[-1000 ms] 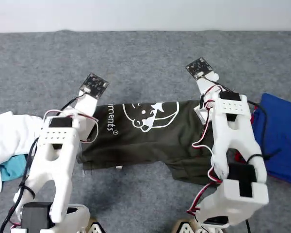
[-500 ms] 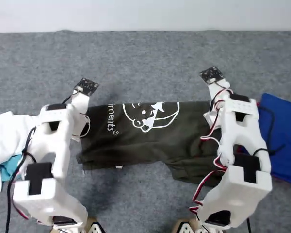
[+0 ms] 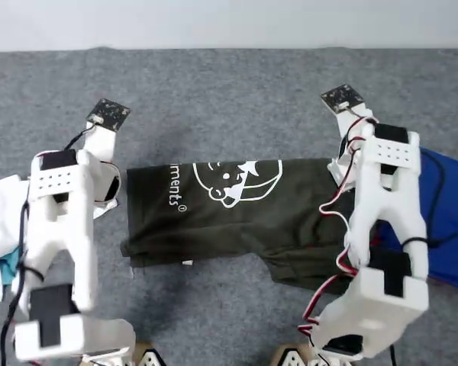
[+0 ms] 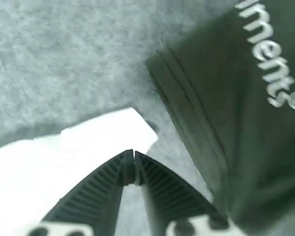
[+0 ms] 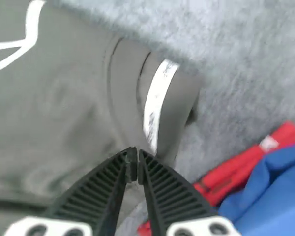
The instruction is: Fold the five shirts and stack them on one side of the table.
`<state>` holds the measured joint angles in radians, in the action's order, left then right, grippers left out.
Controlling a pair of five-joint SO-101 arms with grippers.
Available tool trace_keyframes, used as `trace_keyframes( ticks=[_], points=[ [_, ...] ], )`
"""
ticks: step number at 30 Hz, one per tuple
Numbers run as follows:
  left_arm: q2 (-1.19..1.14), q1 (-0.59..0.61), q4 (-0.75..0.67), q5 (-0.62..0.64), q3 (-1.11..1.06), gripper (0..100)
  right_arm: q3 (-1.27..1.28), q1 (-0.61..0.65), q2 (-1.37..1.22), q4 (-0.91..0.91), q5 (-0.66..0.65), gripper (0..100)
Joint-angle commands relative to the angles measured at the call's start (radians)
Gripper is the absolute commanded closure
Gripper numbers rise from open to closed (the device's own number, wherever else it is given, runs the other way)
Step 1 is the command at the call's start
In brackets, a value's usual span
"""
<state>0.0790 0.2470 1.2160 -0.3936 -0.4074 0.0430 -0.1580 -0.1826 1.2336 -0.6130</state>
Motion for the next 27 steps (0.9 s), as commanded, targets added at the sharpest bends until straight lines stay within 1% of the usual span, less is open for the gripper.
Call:
trace_keyframes(
  ticks=[1, 3, 9, 12, 16, 18, 22, 24, 27],
  points=[
    [0.123, -0.061, 0.124, -0.023, -0.012, 99, -0.055, 0.024, 0.105, 0.094, 0.011, 98.9],
    [0.152, -0.114, 0.157, -0.029, -0.074, 99, -0.055, 0.031, 0.139, 0.157, 0.011, 98.9],
    [0.157, -0.250, 0.158, -0.029, -0.263, 99, -0.055, 0.022, 0.236, 0.282, 0.011, 98.9],
    [0.112, -0.270, 0.106, -0.029, -0.297, 99, -0.055, 0.013, 0.288, 0.346, 0.011, 98.9],
    [-0.009, -0.276, 0.057, -0.029, -0.278, 99, -0.054, 0.012, 0.351, 0.417, 0.011, 98.9],
    [-0.095, -0.292, 0.061, -0.029, -0.257, 99, -0.054, 0.012, 0.375, 0.443, 0.011, 98.9],
    [-0.255, -0.324, 0.121, -0.029, -0.219, 99, -0.054, 0.012, 0.412, 0.466, 0.011, 98.9],
    [-0.273, -0.318, 0.150, -0.028, -0.196, 99, -0.054, 0.012, 0.426, 0.466, 0.011, 98.9],
    [-0.219, -0.288, 0.189, -0.026, -0.151, 100, -0.054, 0.012, 0.447, 0.469, 0.011, 98.9]
  ],
)
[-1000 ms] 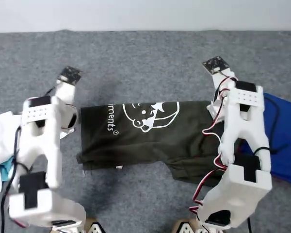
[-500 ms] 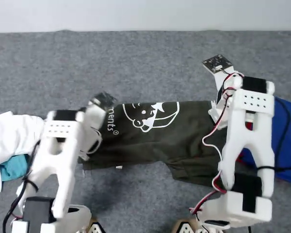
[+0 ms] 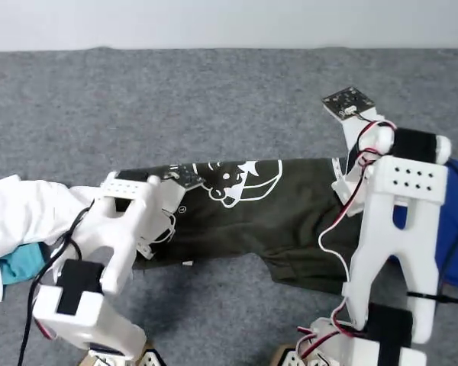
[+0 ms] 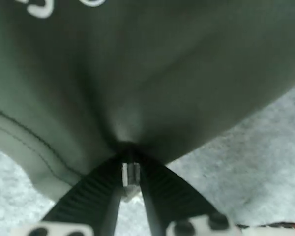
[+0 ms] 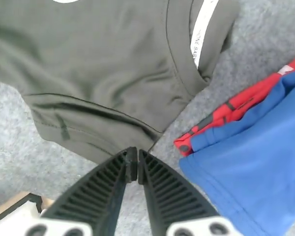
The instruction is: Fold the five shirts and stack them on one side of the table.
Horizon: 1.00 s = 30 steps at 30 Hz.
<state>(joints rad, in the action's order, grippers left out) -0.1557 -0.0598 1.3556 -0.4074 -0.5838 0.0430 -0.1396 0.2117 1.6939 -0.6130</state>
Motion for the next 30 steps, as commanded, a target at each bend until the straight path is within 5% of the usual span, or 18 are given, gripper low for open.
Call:
trace_keyframes(
  ticks=[1, 14, 24, 30],
  points=[
    [0.048, 0.028, 0.061, -0.011, 0.039, 100, -0.054, -0.007, 0.061, 0.012, 0.011, 98.9],
    [0.585, -0.049, 0.107, 0.003, 0.090, 100, -0.054, -0.007, 0.317, 0.012, 0.011, 98.9],
    [0.374, -0.382, -0.057, 0.160, 0.105, 99, -0.054, -0.005, 0.579, 0.010, 0.155, 98.9],
    [0.158, -0.512, -0.043, 0.187, 0.300, 99, -0.054, -0.005, 0.708, 0.004, 0.245, 98.9]
  ],
)
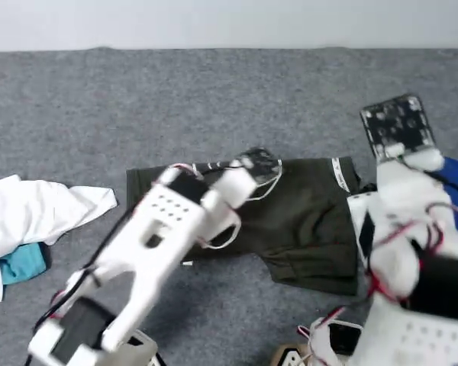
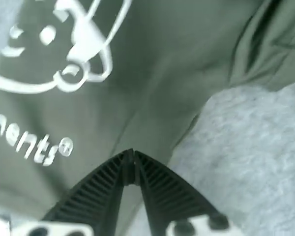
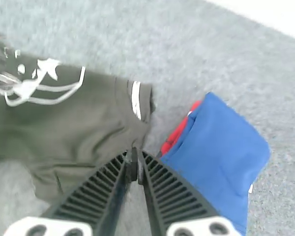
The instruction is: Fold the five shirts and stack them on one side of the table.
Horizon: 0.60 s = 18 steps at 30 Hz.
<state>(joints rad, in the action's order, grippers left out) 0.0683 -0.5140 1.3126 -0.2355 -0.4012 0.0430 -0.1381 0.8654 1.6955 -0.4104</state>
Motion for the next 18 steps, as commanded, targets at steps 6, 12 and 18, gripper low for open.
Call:
trace_keyframes(
  ticks=[6, 12, 18],
  points=[
    [-0.275, -0.172, 0.137, 0.015, 0.401, 92, -0.054, -0.005, 0.133, 0.008, 0.057, 98.9],
    [-0.440, -0.256, 0.230, 0.009, 0.674, 91, -0.054, 0.001, 0.150, 0.008, 0.057, 98.9],
    [-0.592, -0.367, 0.295, -0.006, 0.883, 88, -0.054, 0.001, 0.153, 0.002, 0.061, 98.9]
  ],
)
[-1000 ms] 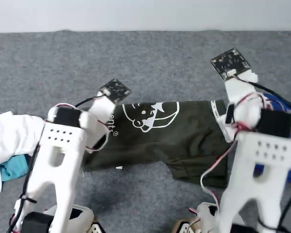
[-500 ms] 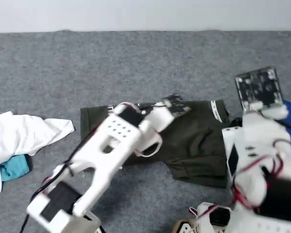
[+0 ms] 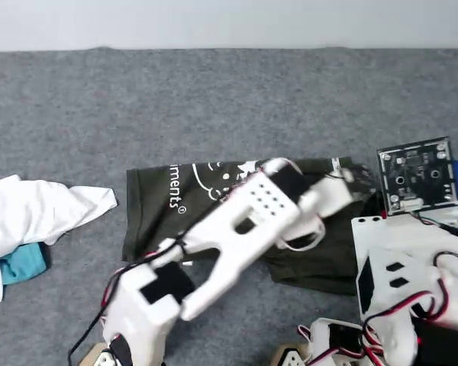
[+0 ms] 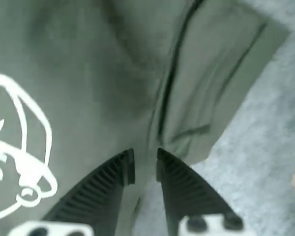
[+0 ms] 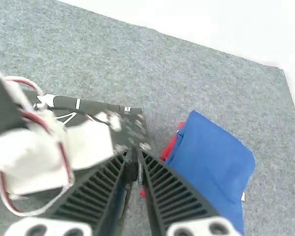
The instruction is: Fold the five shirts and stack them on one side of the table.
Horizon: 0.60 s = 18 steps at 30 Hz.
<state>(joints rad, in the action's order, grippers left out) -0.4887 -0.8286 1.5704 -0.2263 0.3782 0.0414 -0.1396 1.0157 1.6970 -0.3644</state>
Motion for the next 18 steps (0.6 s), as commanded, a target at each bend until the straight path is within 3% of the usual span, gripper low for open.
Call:
trace_keyframes(
  ticks=[1, 11, 18],
  points=[
    [-0.063, -0.071, 0.043, -0.015, 0.131, 87, -0.052, 0.002, 0.002, 0.005, 0.012, 98.9],
    [-0.356, -0.164, 0.054, -0.021, 0.447, 87, -0.051, 0.002, 0.004, 0.008, 0.011, 98.9],
    [-0.542, -0.163, 0.169, -0.021, 0.717, 87, -0.021, 0.002, 0.004, 0.007, 0.011, 98.9]
  ],
)
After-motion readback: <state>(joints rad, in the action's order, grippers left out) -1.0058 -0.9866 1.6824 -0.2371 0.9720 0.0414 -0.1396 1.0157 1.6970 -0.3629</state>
